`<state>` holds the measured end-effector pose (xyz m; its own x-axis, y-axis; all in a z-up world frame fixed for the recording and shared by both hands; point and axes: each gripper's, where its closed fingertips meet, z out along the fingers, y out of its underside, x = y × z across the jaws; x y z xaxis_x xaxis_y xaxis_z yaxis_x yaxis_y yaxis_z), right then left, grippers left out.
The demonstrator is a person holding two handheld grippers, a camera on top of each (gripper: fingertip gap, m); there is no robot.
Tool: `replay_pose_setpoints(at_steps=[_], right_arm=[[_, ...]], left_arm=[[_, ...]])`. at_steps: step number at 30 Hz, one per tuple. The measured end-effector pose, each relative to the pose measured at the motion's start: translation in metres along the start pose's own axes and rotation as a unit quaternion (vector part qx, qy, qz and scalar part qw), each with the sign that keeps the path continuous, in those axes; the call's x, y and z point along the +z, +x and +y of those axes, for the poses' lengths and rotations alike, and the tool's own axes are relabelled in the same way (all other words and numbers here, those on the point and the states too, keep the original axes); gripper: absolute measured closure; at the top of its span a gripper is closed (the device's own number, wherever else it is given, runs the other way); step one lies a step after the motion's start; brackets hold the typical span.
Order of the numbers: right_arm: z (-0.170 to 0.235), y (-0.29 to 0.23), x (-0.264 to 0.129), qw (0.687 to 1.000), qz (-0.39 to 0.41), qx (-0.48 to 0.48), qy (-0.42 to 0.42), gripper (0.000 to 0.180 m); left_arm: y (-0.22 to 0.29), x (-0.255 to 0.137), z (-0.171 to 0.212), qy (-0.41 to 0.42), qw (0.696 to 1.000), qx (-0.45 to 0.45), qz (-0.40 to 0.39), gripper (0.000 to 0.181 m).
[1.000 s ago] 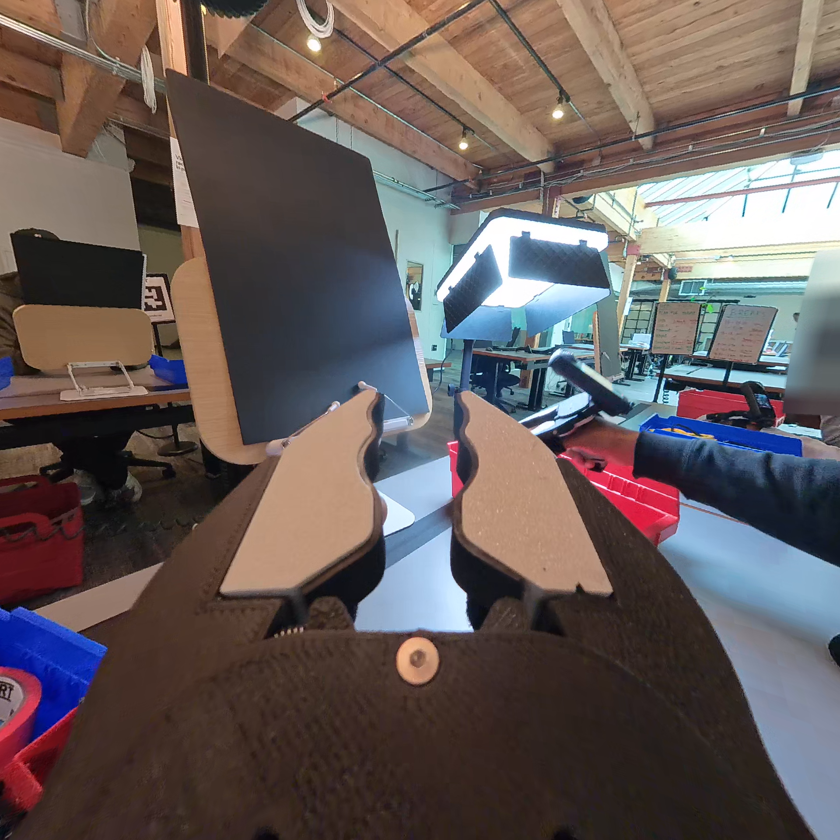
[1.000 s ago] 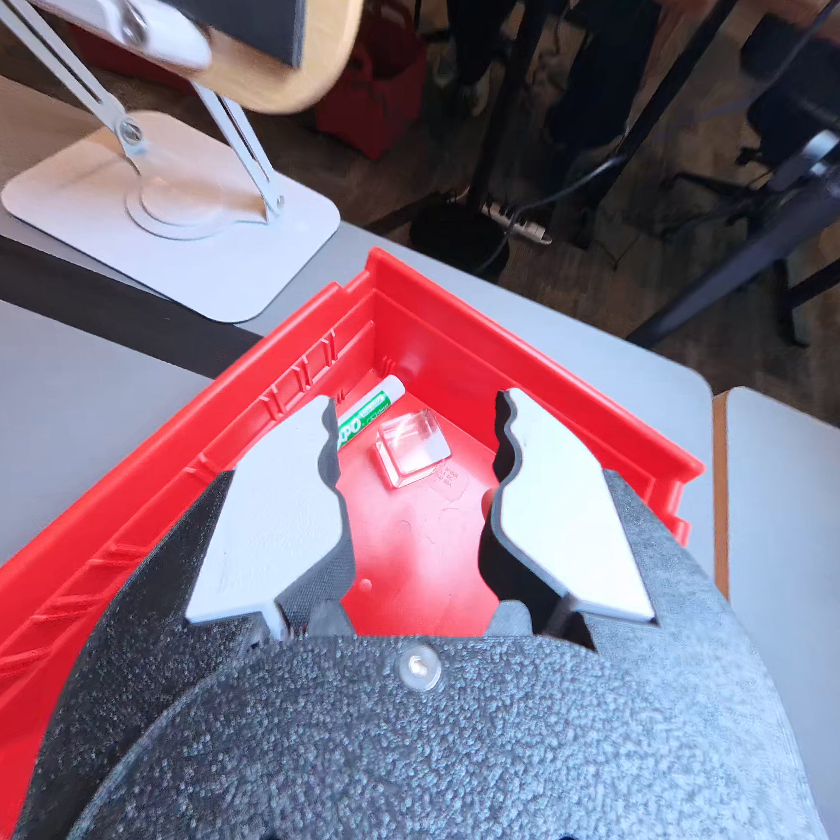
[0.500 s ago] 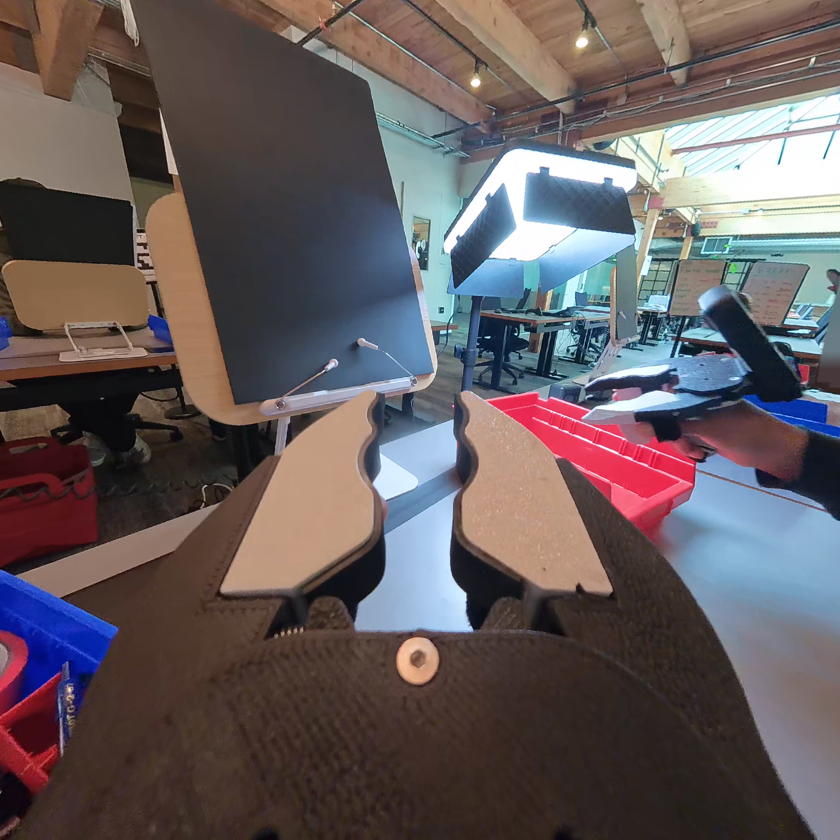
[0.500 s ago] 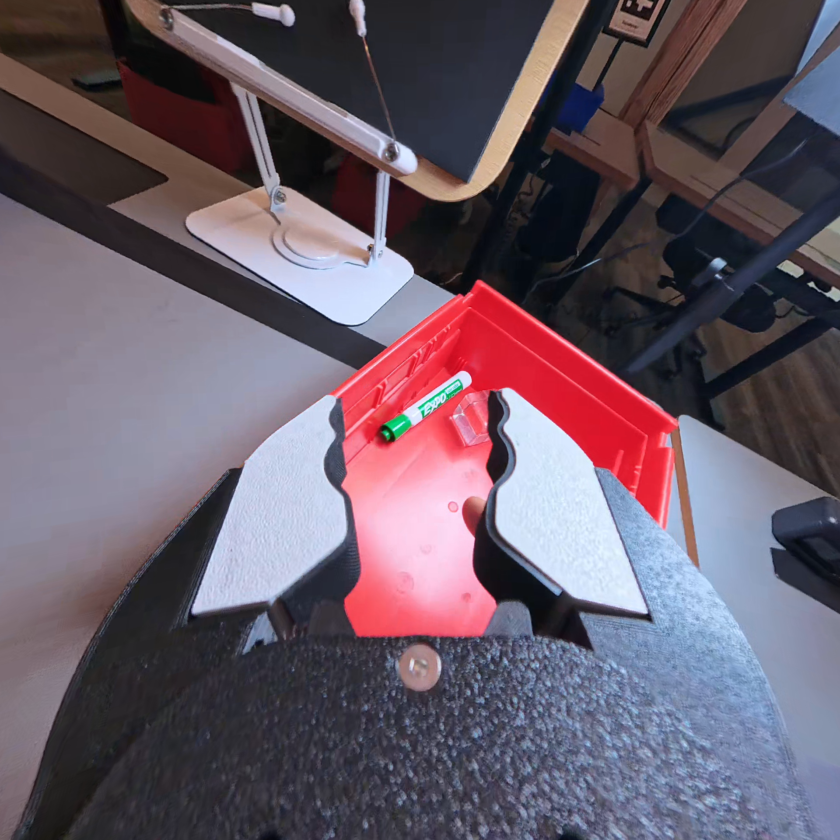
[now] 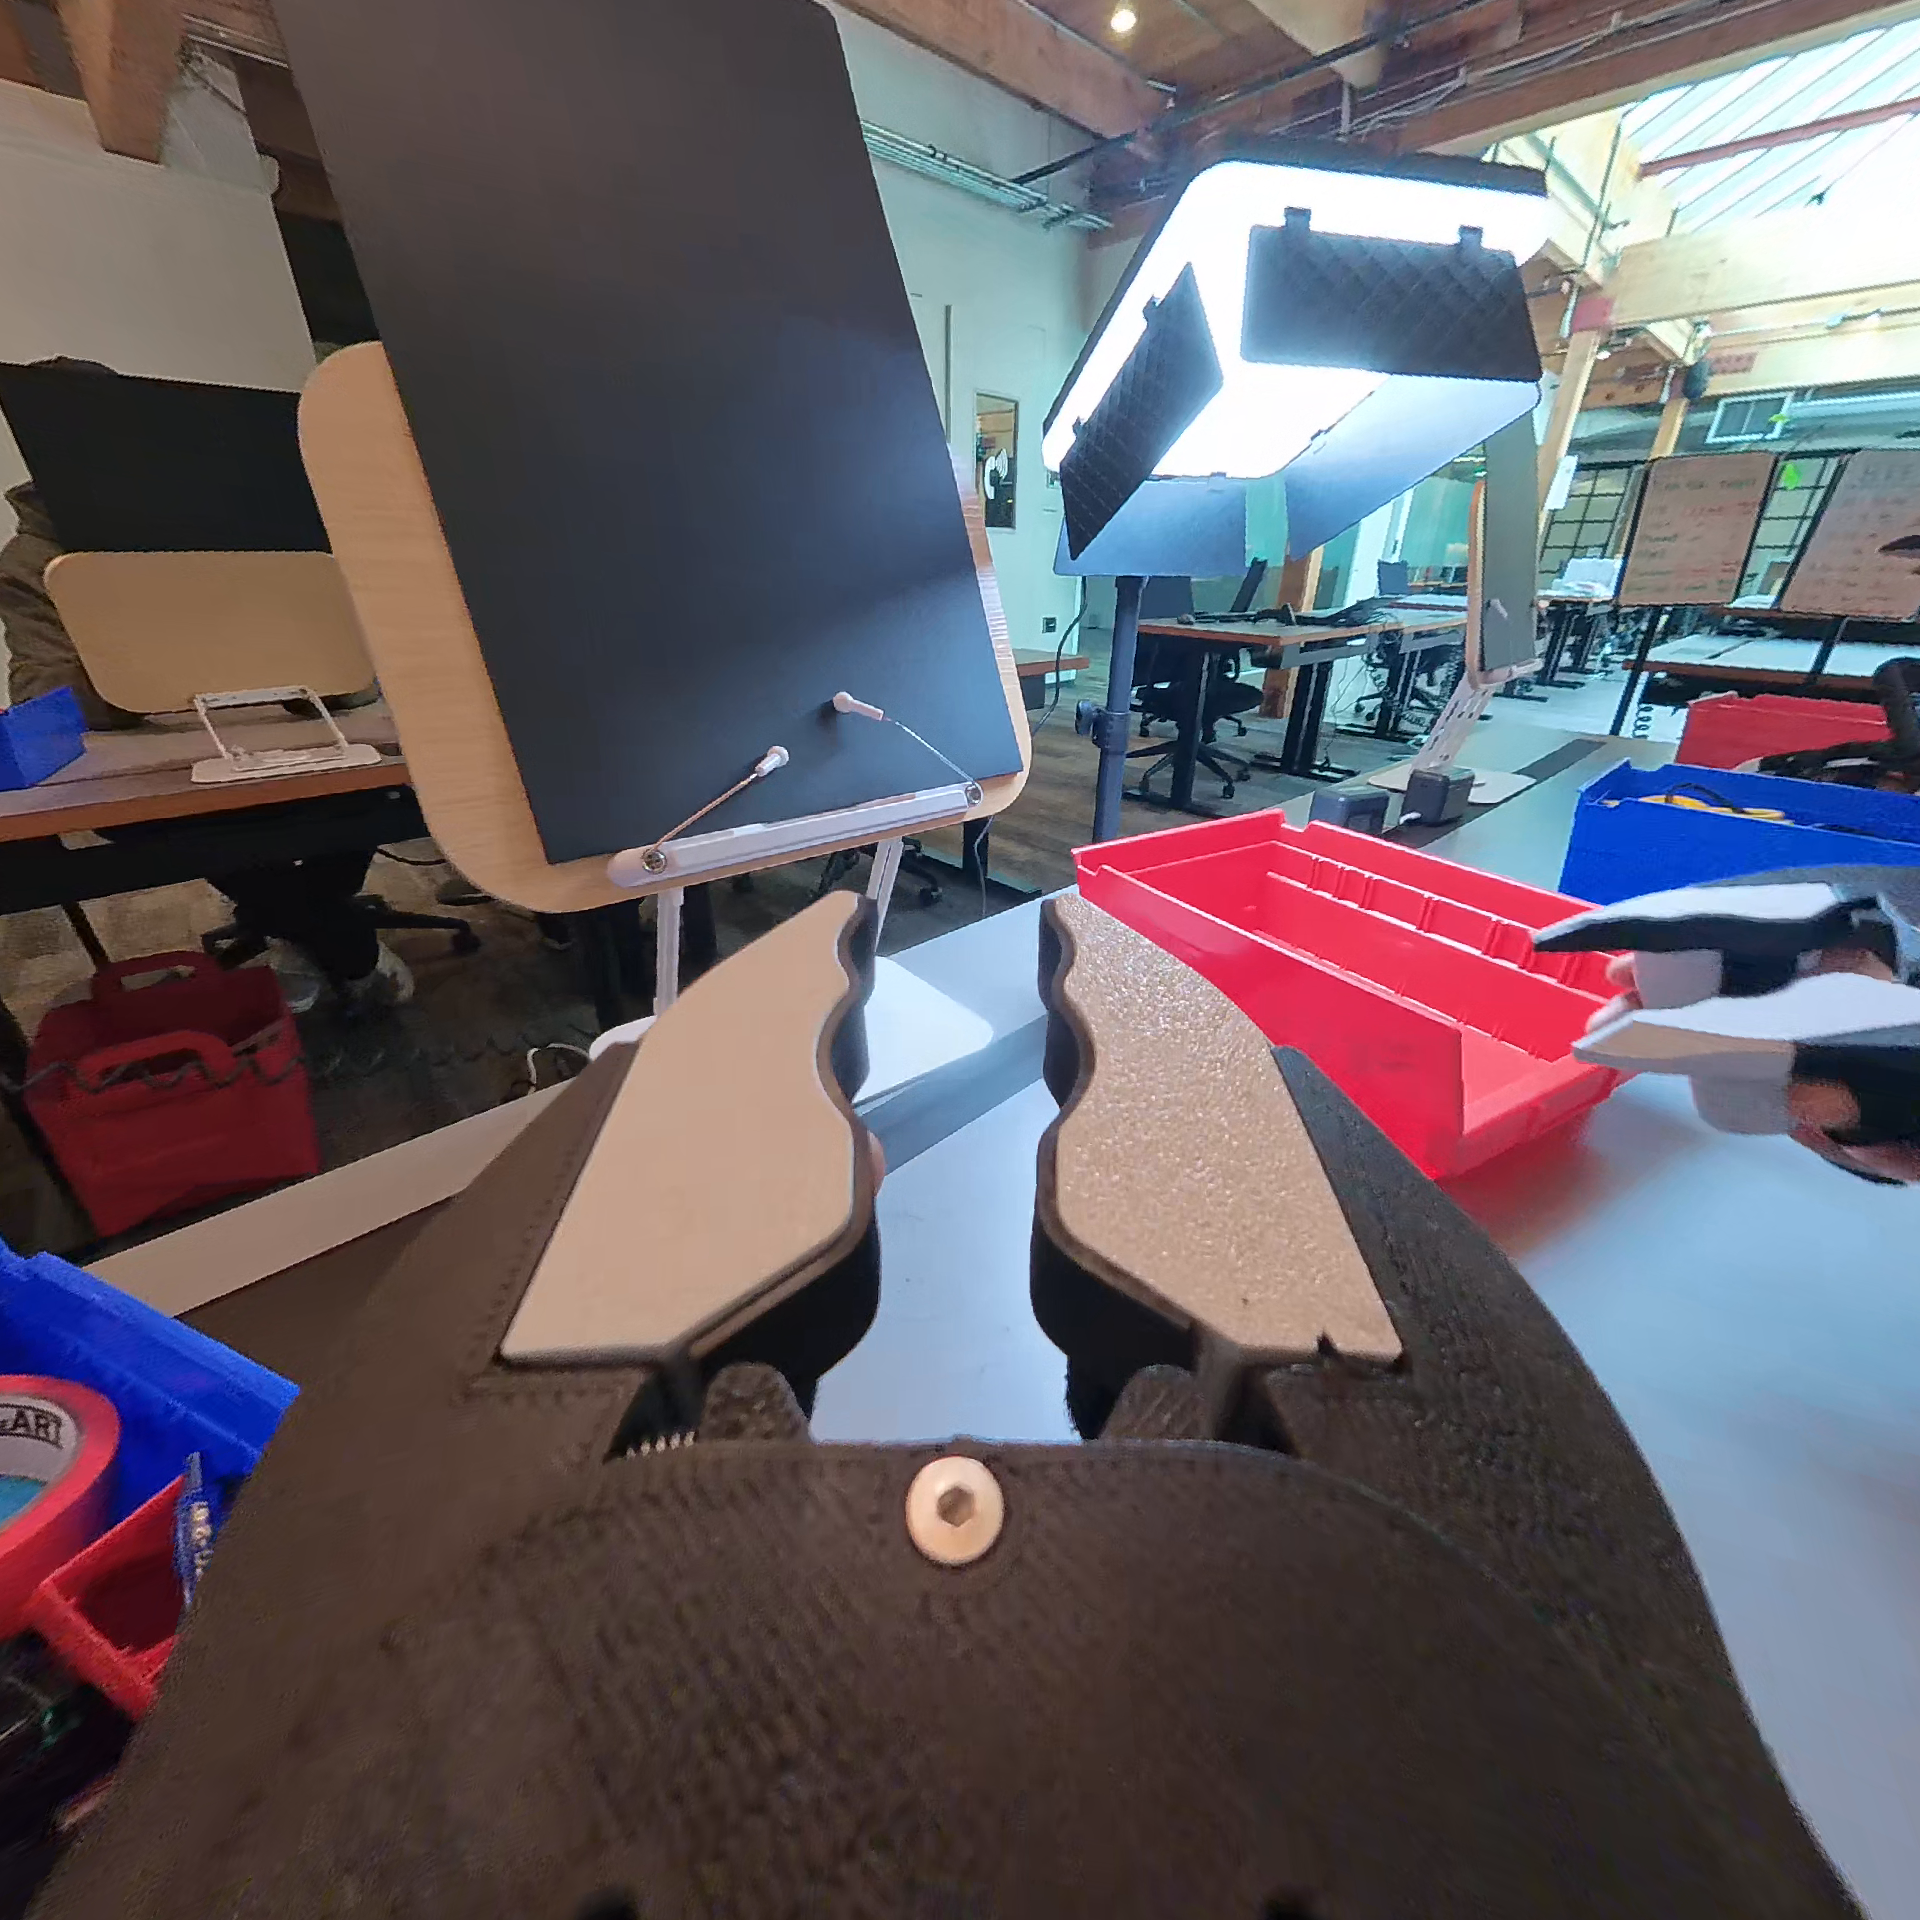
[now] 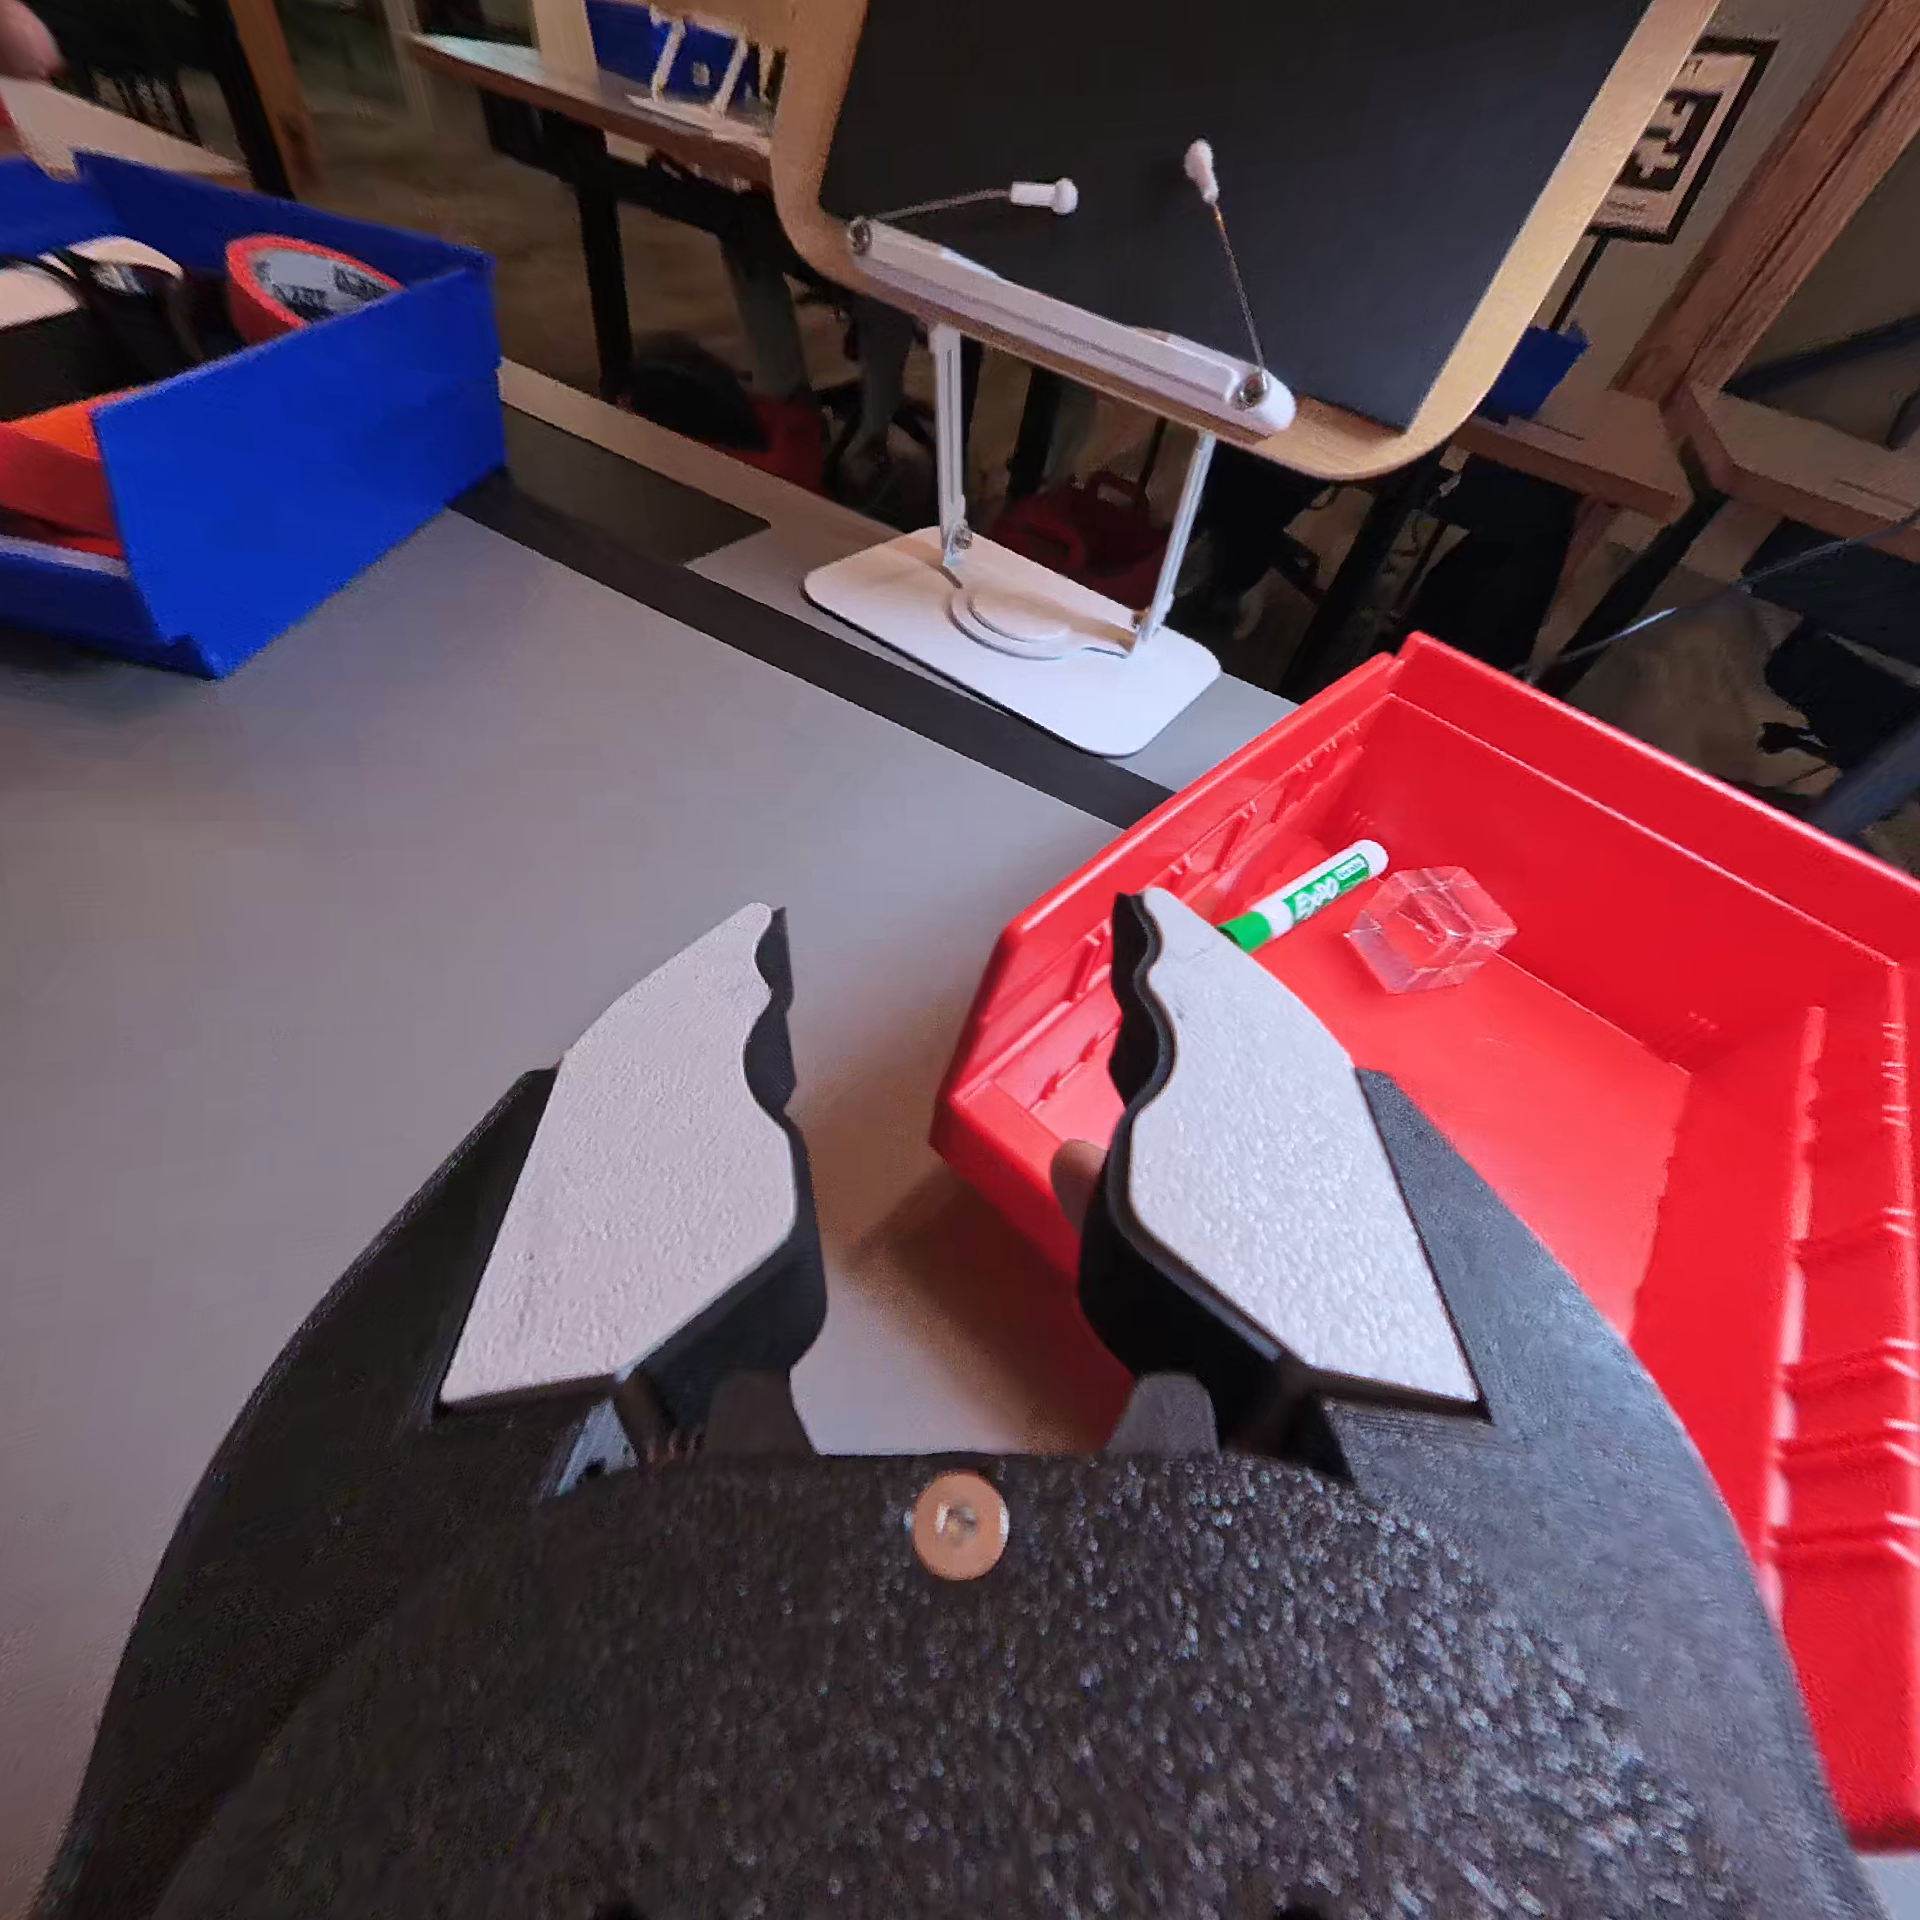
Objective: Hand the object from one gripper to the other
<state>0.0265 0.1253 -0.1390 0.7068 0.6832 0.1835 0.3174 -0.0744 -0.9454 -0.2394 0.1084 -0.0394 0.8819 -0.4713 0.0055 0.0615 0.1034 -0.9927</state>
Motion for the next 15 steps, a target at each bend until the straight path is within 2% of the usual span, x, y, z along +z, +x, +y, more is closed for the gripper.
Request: replay_pose_setpoints(at_steps=[5, 10, 15], right_arm=[[-0.001, -0.023, 0.0, 0.997, -0.017, 0.003, 0.078, 0.122], [-0.005, -0.03, -0.007, 0.993, -0.031, 0.009, 0.112, 0.124], [-0.016, -0.022, -0.02, 0.99, -0.029, 0.006, 0.139, 0.124]], left_arm=[[-0.001, 0.001, 0.006, -0.011, 1.0, 0.005, -0.012, 0.15], [-0.01, -0.005, 0.007, -0.031, 0.997, 0.037, -0.059, 0.149], [-0.057, -0.043, -0.008, -0.065, 0.982, 0.085, -0.154, 0.147]])
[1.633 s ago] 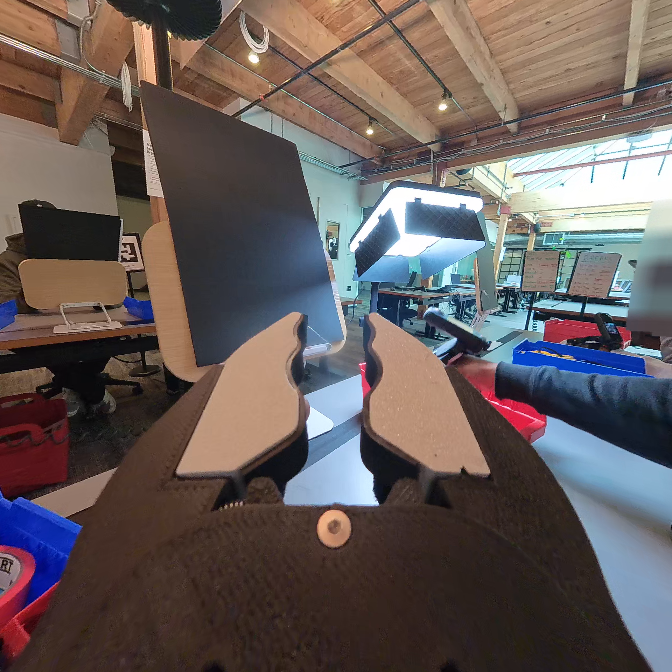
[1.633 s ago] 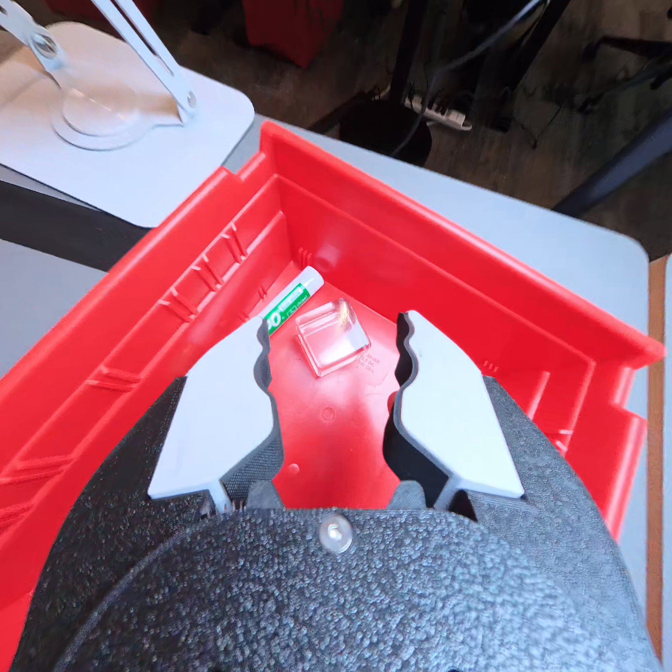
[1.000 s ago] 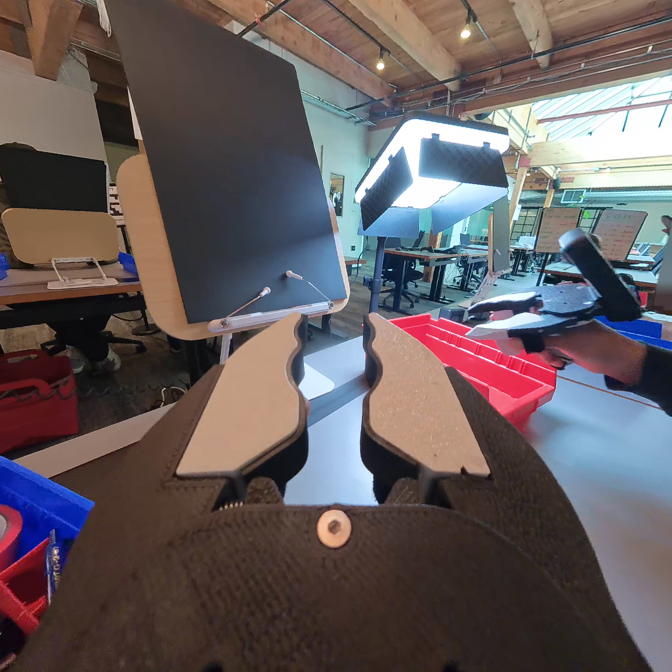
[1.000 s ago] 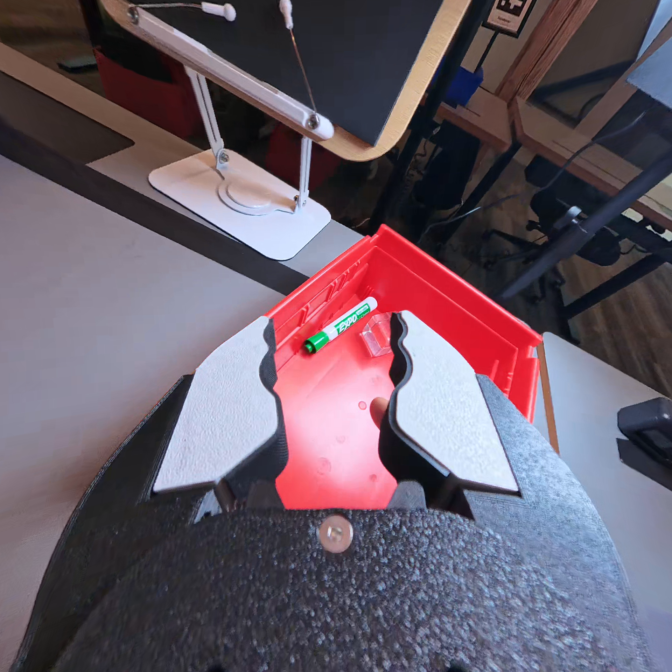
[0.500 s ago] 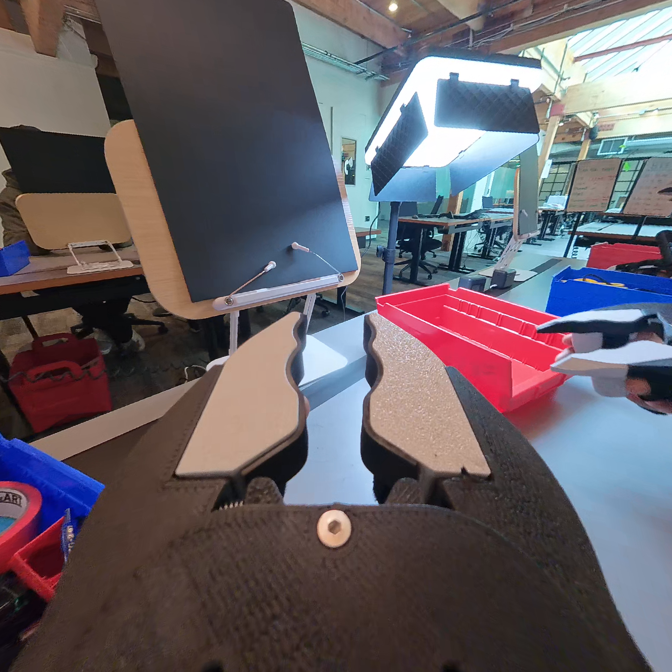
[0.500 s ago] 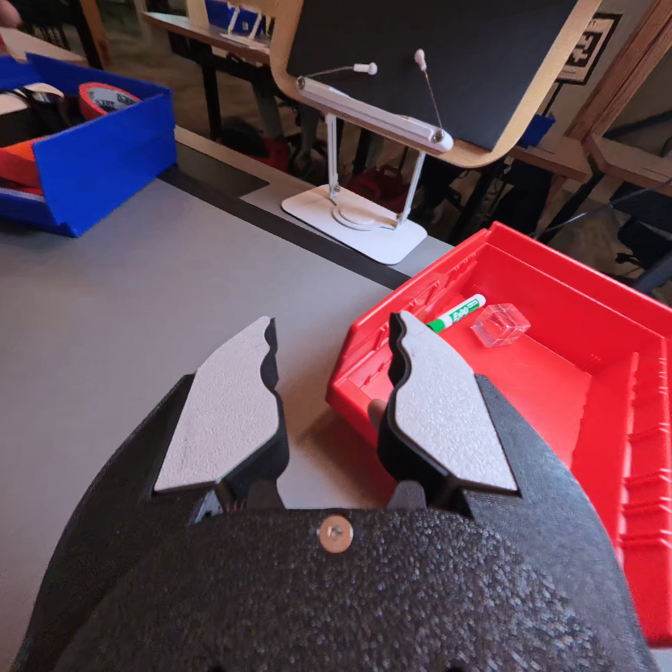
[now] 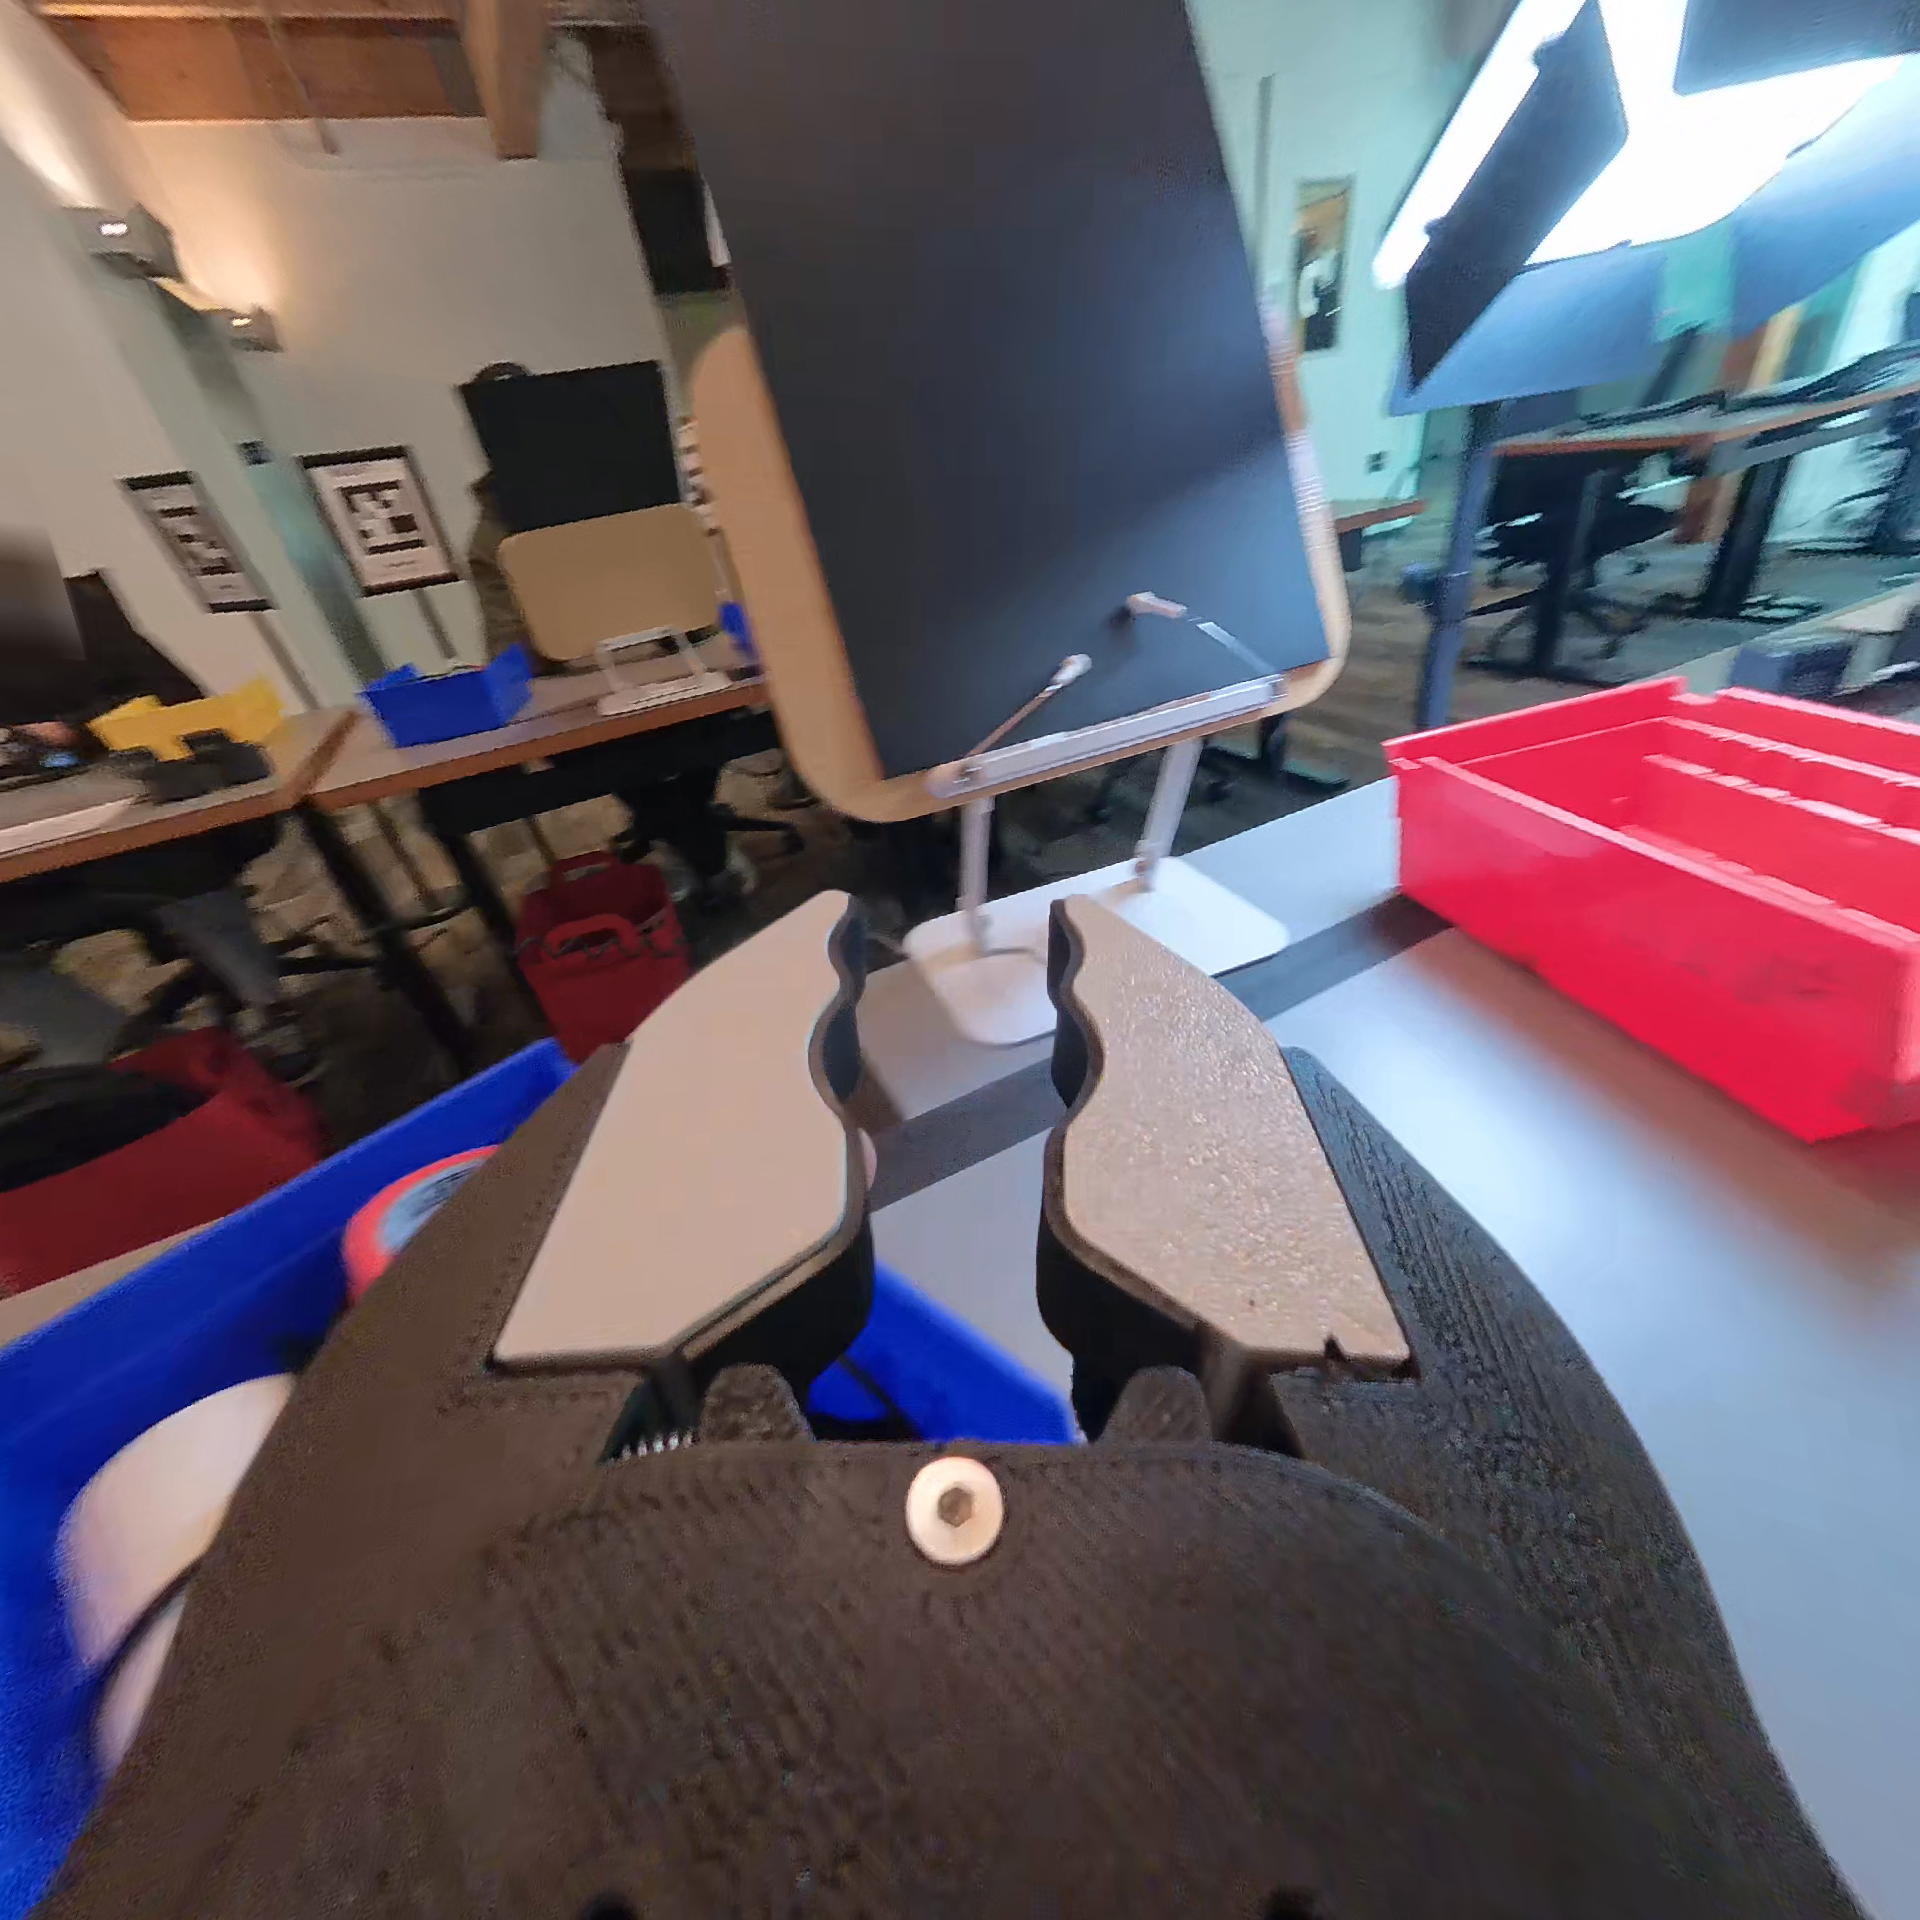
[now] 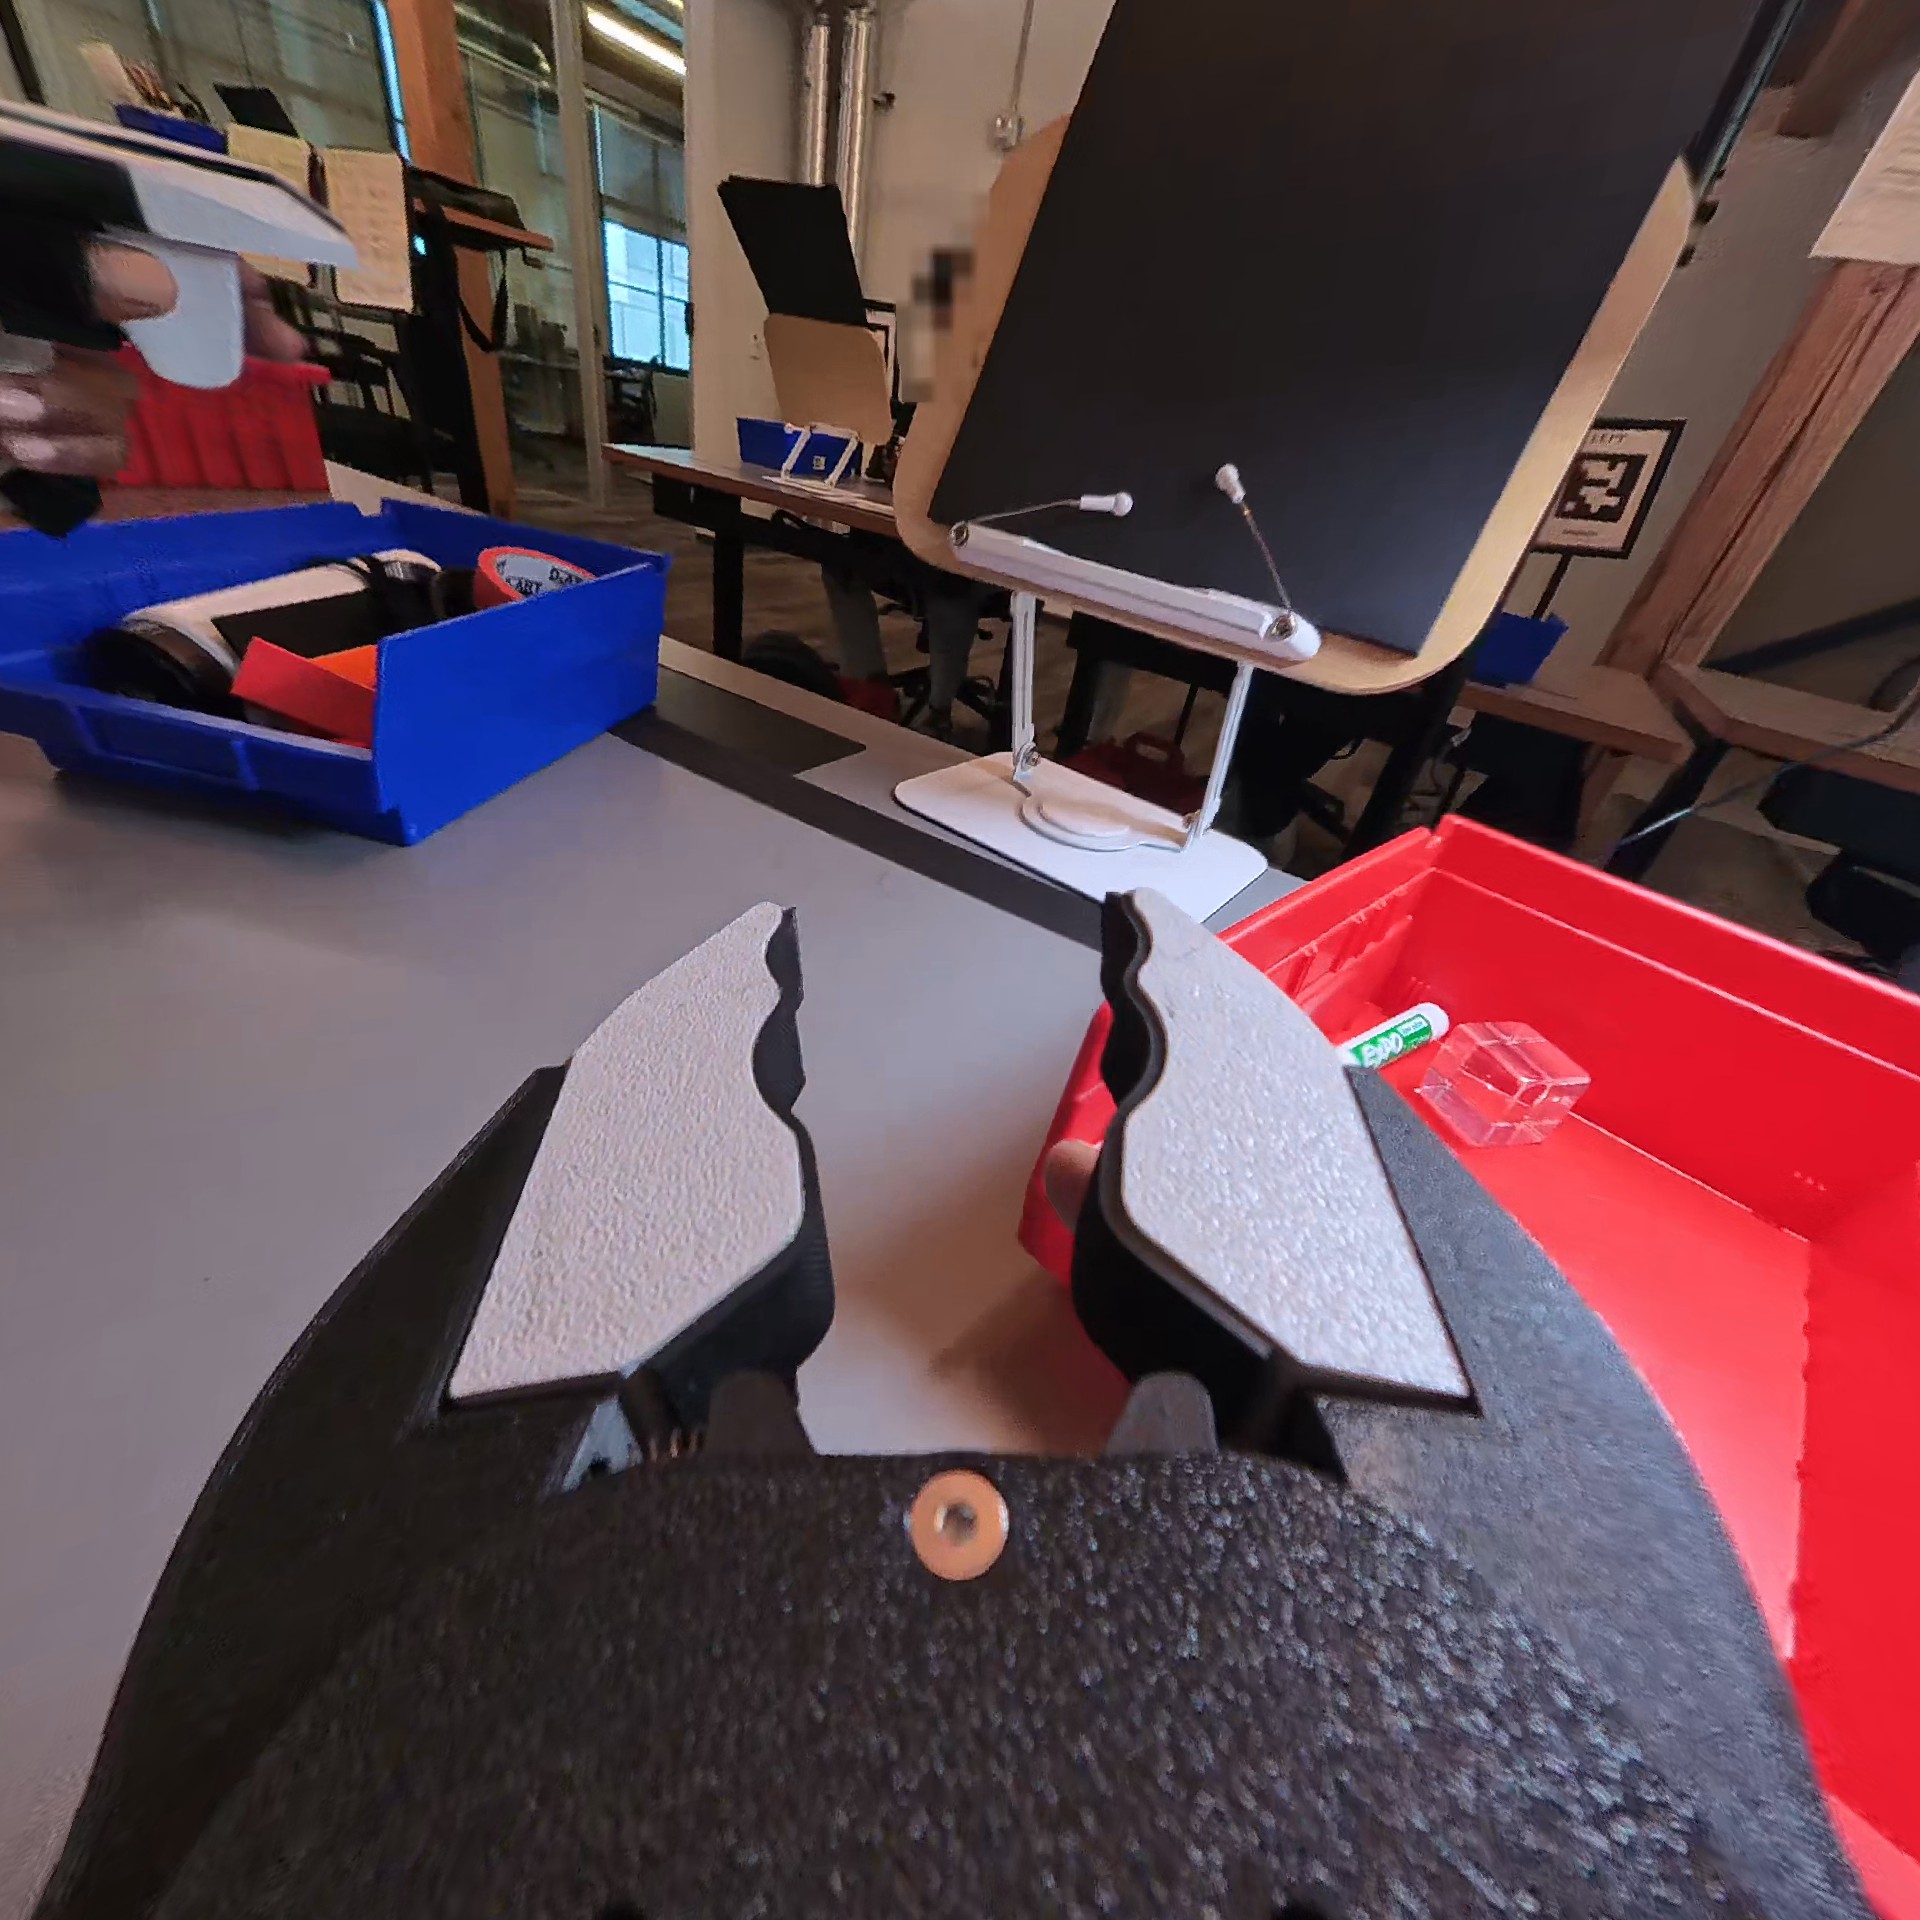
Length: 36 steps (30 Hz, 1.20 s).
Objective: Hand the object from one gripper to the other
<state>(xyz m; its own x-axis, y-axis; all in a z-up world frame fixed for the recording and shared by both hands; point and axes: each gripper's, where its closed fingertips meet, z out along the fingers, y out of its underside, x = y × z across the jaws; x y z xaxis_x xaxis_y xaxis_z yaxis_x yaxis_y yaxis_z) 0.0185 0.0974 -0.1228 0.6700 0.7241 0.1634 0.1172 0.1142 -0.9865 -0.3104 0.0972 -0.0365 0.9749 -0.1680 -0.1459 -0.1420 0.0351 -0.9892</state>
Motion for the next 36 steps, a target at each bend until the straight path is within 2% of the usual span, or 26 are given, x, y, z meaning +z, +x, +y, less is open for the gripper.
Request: replay_pose_setpoints(at_steps=[7, 14, 22, 27, 36], right_arm=[[-0.016, 0.022, -0.008, 0.999, 0.016, 0.002, 0.03, 0.126], [-0.015, 0.023, -0.01, 0.999, 0.011, 0.016, 0.034, 0.132], [-0.01, 0.016, -0.008, 1.0, 0.006, 0.001, 0.025, 0.136], [-0.004, 0.015, -0.007, 1.0, 0.002, -0.005, 0.017, 0.138], [0.002, 0.019, -0.006, 1.0, 0.008, -0.011, 0.011, 0.146]], left_arm=[[-0.095, -0.044, 0.015, -0.107, 0.987, 0.076, -0.088, 0.144], [-0.143, -0.045, 0.078, -0.296, 0.939, 0.156, -0.081, 0.144], [-0.159, -0.017, 0.123, -0.395, 0.895, 0.196, -0.072, 0.142], [-0.166, 0.008, 0.141, -0.437, 0.852, 0.281, -0.06, 0.139], [-0.149, 0.036, 0.172, -0.506, 0.774, 0.379, 0.042, 0.14]])
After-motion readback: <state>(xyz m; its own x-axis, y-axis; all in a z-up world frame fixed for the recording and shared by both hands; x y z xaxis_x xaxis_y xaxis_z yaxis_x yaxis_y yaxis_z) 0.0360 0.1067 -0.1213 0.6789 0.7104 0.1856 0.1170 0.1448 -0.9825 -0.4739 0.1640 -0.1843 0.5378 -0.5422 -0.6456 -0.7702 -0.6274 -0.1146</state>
